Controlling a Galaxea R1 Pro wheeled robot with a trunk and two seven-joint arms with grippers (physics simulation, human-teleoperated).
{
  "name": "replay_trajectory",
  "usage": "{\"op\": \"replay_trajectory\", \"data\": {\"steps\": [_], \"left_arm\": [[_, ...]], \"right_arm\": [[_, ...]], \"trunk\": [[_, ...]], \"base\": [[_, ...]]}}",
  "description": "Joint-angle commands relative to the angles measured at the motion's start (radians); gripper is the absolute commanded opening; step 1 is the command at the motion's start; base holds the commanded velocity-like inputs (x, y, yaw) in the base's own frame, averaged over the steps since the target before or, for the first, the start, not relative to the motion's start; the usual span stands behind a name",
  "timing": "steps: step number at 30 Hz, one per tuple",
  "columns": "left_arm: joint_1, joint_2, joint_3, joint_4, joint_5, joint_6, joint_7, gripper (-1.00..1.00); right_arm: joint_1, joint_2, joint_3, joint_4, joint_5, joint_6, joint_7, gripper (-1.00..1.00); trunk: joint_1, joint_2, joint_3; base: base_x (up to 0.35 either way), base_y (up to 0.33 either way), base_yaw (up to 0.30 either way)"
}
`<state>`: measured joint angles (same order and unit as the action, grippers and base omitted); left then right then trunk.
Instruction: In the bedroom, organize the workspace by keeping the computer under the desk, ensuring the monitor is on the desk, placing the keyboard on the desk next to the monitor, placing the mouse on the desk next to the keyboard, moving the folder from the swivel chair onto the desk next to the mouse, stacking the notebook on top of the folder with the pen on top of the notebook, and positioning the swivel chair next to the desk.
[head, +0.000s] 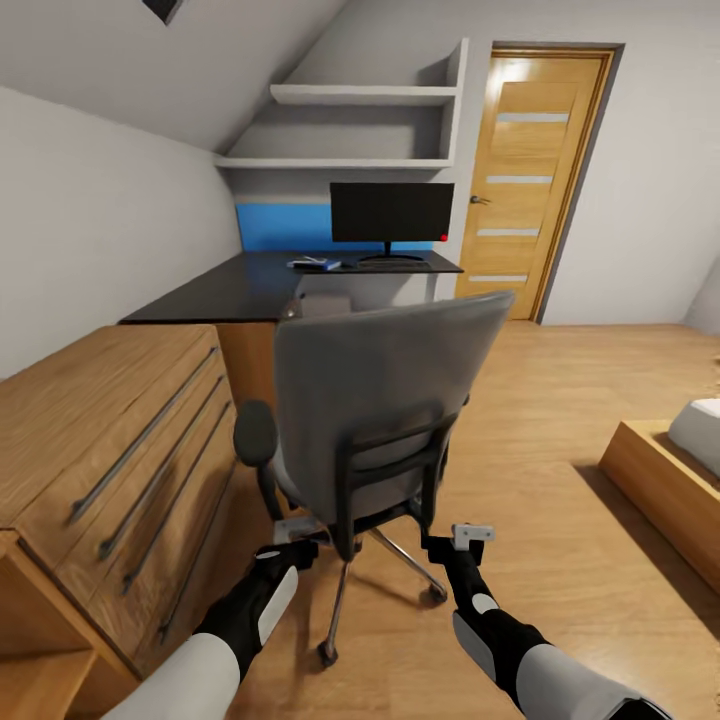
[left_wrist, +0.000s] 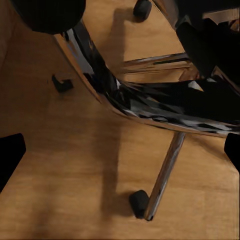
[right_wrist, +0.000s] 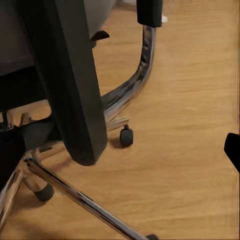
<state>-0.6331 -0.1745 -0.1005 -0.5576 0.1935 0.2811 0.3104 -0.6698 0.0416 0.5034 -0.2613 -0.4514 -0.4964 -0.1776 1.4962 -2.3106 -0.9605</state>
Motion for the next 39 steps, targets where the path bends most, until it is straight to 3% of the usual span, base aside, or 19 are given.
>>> {"op": "replay_trajectory", "data": {"steps": [1,7,28,39], "left_arm": [[0.0,0.0,-0.004,-0.002,0.007,-0.004,0.008,1.0],[0.0,0.0,-0.004,0.006,0.005,-0.042,0.009,1.0],[0.0,0.0,-0.005,0.01,0.004,-0.043,0.009,1.0],[0.0,0.0,-0.005,0.01,0.004,-0.043,0.009,1.0]], "right_arm": [[-0.001,0.0,0.009,0.0,-0.003,-0.002,-0.008,1.0],[-0.001,0.0,0.009,0.001,-0.004,-0.002,-0.008,1.0],[-0.001,0.0,0.009,0.002,-0.004,-0.002,-0.008,1.0],[-0.001,0.0,0.009,0.005,-0.004,-0.002,-0.008,1.0]], "trunk": [[0.0,0.0,-0.001],[0.0,0.0,-0.001],[0.0,0.0,0.0],[0.0,0.0,0.009]], "base": [[0.282,-0.211,-0.14],[0.284,-0.201,-0.05],[0.317,-0.066,-0.003],[0.32,-0.037,-0.123]]}}
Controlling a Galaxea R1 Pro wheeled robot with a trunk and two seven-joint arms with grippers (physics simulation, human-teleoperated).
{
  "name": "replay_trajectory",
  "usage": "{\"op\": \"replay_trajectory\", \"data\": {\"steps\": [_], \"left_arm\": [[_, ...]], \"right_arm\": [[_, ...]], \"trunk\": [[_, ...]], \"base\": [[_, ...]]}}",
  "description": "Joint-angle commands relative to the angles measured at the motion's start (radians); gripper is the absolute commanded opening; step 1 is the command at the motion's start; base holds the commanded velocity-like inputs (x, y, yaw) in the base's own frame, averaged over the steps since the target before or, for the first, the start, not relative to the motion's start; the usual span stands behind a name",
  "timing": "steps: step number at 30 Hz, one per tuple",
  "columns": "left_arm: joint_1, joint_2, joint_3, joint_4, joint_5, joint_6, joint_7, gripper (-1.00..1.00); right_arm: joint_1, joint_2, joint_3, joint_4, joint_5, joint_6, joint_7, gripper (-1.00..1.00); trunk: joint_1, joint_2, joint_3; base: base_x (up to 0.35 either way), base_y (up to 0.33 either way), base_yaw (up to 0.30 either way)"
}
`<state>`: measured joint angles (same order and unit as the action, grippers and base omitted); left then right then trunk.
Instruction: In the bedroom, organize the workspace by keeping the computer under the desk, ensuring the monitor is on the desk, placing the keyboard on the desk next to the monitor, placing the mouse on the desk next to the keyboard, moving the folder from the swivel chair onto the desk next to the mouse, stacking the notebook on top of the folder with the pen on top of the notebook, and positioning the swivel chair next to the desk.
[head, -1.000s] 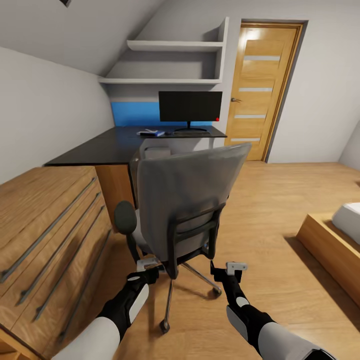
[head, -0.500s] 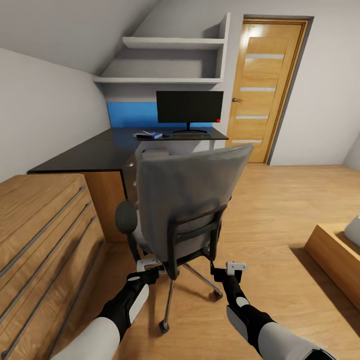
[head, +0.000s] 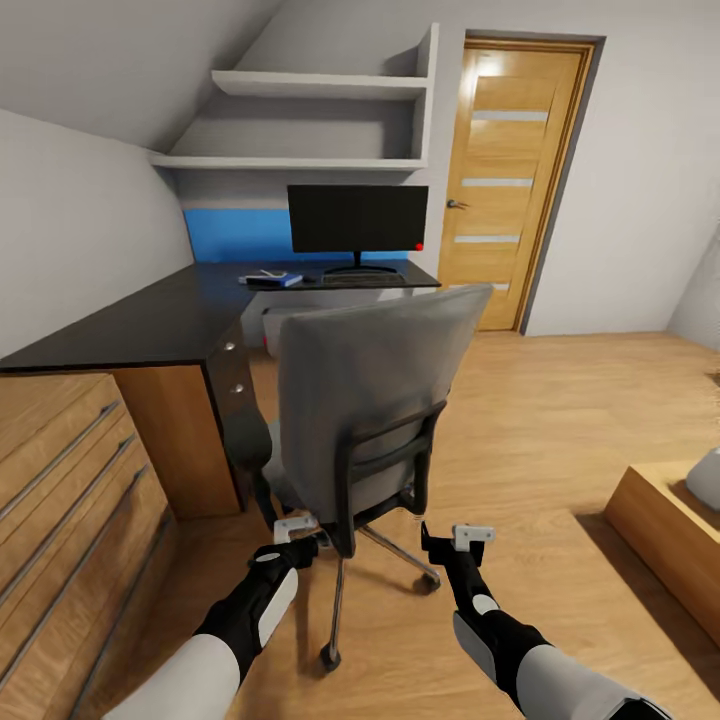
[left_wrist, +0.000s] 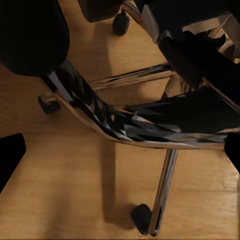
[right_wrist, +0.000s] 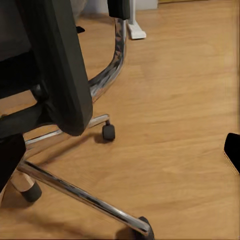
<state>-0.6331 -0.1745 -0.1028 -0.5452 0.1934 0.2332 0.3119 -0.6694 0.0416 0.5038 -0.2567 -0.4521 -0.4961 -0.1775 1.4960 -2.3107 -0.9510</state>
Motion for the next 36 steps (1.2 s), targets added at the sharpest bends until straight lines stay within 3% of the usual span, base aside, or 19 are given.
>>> {"op": "replay_trajectory", "data": {"steps": [1,11,24,26,29,36], "left_arm": [[0.0,0.0,-0.003,-0.002,0.004,0.005,0.007,1.0],[0.0,0.0,-0.003,-0.002,0.004,0.005,0.007,1.0],[0.0,0.0,-0.004,0.013,0.002,0.006,0.005,1.0],[0.0,0.0,-0.013,0.022,-0.009,0.006,0.004,1.0],[0.0,0.0,-0.066,0.031,-0.038,0.004,0.004,1.0],[0.0,0.0,-0.081,0.033,-0.044,0.003,0.004,1.0]], "right_arm": [[-0.001,0.0,0.009,0.001,-0.003,-0.002,-0.008,1.0],[-0.001,0.0,0.009,0.001,-0.003,-0.002,-0.008,1.0],[-0.001,0.0,0.009,0.001,-0.003,-0.002,-0.008,1.0],[-0.001,0.0,0.009,0.001,-0.003,-0.002,-0.008,1.0],[-0.001,0.0,0.009,0.001,-0.002,-0.002,-0.007,1.0],[-0.001,0.0,0.009,0.001,-0.002,-0.002,-0.007,1.0]], "trunk": [[0.0,0.0,0.0],[0.0,0.0,0.006],[0.0,0.0,0.006],[0.0,0.0,0.006],[0.0,0.0,0.006],[0.0,0.0,0.006]], "base": [[0.32,-0.001,-0.137],[0.324,0.032,-0.084],[0.309,0.178,-0.002],[0.318,0.065,0.0],[0.323,0.023,0.0],[0.325,0.002,0.0]]}}
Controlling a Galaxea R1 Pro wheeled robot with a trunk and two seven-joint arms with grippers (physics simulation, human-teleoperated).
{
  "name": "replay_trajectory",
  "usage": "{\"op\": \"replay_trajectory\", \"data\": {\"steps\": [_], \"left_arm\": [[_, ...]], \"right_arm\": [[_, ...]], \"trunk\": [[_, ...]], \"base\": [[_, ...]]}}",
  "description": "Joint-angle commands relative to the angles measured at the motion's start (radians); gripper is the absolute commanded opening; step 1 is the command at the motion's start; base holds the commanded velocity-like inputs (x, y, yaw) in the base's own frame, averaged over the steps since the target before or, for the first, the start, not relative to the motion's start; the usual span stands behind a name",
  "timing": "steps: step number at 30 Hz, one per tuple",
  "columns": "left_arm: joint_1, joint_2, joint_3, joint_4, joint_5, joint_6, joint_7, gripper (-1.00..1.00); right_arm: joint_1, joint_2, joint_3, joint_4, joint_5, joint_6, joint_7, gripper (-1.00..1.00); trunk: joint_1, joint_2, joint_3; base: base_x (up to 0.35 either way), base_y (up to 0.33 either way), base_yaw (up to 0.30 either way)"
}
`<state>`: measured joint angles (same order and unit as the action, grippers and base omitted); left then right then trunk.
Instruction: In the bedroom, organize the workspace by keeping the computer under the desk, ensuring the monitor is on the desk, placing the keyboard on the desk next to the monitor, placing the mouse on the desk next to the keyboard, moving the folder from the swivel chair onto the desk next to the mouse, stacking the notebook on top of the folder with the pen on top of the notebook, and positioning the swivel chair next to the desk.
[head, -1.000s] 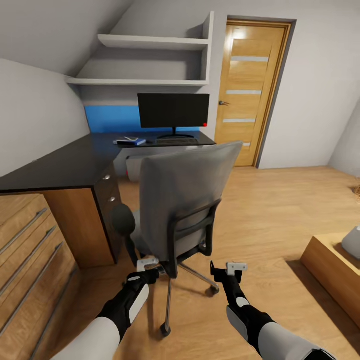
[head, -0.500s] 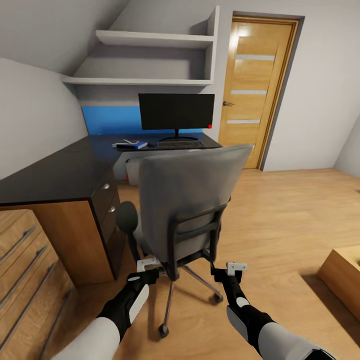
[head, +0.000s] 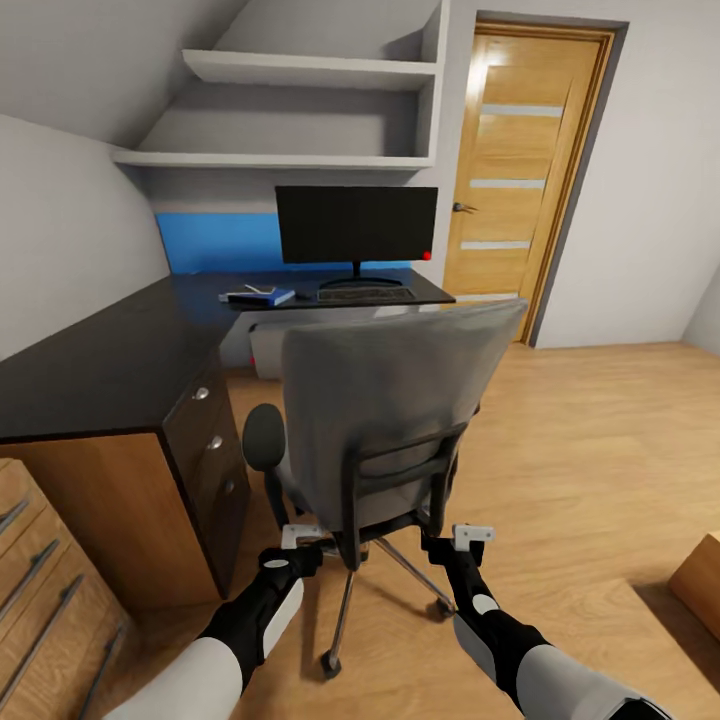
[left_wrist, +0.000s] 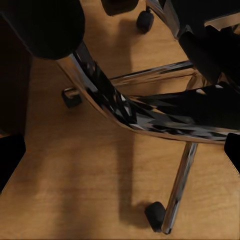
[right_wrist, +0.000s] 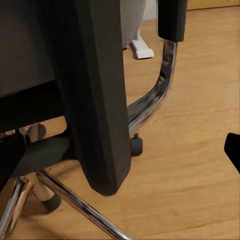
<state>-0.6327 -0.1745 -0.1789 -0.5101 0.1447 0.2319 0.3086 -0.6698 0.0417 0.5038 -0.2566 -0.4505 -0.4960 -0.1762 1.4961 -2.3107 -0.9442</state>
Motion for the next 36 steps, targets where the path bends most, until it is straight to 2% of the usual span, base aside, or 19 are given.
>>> {"op": "replay_trajectory", "data": {"steps": [1,27,36], "left_arm": [[-0.001,0.0,-0.005,-0.002,0.004,0.004,0.007,1.0],[-0.001,0.0,-0.005,-0.001,0.004,0.004,0.009,1.0],[-0.001,0.0,-0.005,-0.001,0.004,0.004,0.009,1.0]], "right_arm": [[-0.001,0.0,0.009,0.0,-0.004,-0.003,-0.008,1.0],[-0.001,0.0,0.009,0.016,0.01,-0.003,-0.008,1.0],[-0.001,0.001,0.01,0.016,0.01,-0.003,-0.008,1.0]], "trunk": [[0.0,0.0,-0.001],[0.0,0.0,-0.001],[0.0,0.0,-0.001]], "base": [[0.325,0.0,0.0],[0.326,0.001,0.0],[0.325,0.129,0.0]]}}
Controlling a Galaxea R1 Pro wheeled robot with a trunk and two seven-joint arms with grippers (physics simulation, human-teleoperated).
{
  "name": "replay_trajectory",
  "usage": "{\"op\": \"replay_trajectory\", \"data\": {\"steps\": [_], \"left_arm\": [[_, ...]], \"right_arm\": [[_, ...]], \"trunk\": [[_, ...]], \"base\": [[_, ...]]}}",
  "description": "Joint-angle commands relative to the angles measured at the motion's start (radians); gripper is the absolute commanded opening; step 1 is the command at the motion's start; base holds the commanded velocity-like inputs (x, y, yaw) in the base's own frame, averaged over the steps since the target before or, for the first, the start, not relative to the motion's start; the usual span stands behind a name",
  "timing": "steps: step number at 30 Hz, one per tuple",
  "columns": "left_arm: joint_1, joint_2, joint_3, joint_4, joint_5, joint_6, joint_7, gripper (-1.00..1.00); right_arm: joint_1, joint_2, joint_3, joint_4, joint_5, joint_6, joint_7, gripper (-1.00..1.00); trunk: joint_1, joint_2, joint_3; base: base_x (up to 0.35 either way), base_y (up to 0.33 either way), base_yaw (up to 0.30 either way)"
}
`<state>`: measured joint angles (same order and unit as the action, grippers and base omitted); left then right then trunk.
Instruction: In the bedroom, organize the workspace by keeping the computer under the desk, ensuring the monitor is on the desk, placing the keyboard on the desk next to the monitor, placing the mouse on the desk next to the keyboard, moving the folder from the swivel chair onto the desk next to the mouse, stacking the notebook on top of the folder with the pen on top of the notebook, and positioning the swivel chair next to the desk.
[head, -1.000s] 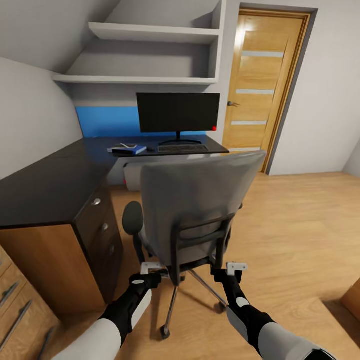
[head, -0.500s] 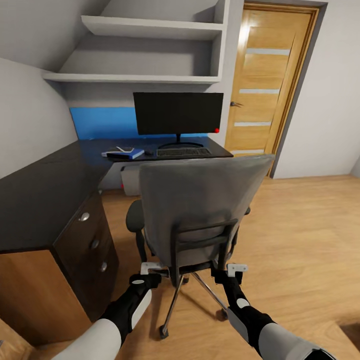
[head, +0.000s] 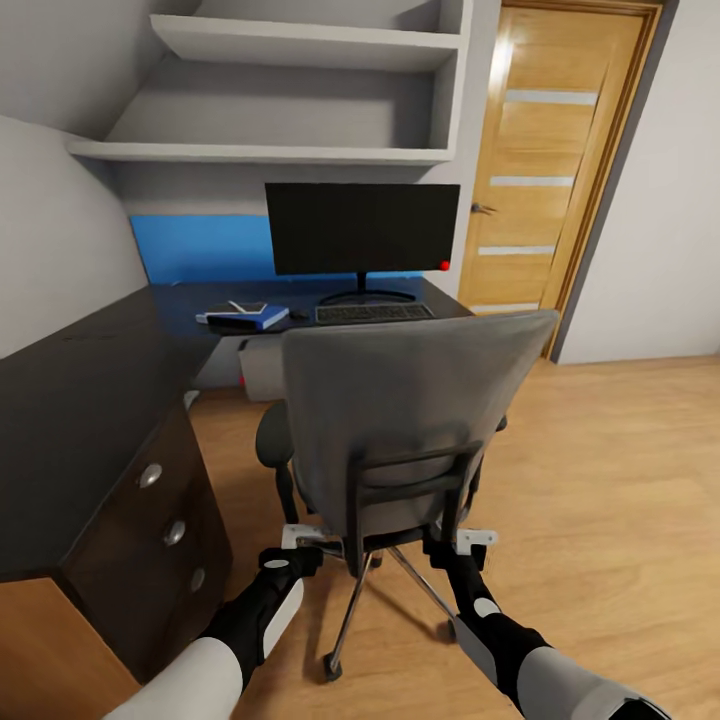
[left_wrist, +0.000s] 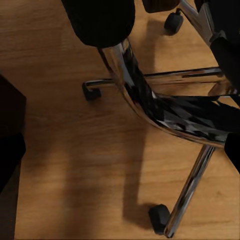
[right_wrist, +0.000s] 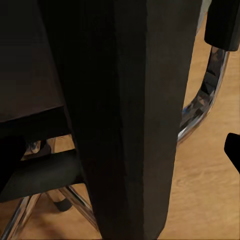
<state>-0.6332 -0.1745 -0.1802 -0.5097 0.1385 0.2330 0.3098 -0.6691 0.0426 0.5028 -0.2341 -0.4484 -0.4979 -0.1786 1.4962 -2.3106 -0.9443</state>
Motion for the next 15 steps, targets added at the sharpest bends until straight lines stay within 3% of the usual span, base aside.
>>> {"op": "replay_trajectory", "data": {"steps": [1,6,15], "left_arm": [[0.0,0.0,-0.004,-0.001,0.01,0.003,0.007,1.0],[0.0,0.0,-0.004,-0.001,0.01,0.004,0.008,1.0],[0.0,0.0,-0.004,-0.001,0.01,0.004,0.008,1.0]], "right_arm": [[-0.002,0.0,0.011,-0.007,0.008,-0.001,-0.006,1.0],[-0.001,0.0,0.011,-0.007,0.008,-0.001,-0.006,1.0],[-0.001,0.0,0.011,-0.007,0.008,-0.001,-0.006,1.0]], "trunk": [[0.0,0.0,-0.001],[0.0,0.0,-0.001],[0.0,0.0,-0.001]], "base": [[0.29,0.113,0.0],[0.047,0.029,0.0],[-0.3,-0.055,0.0]]}}
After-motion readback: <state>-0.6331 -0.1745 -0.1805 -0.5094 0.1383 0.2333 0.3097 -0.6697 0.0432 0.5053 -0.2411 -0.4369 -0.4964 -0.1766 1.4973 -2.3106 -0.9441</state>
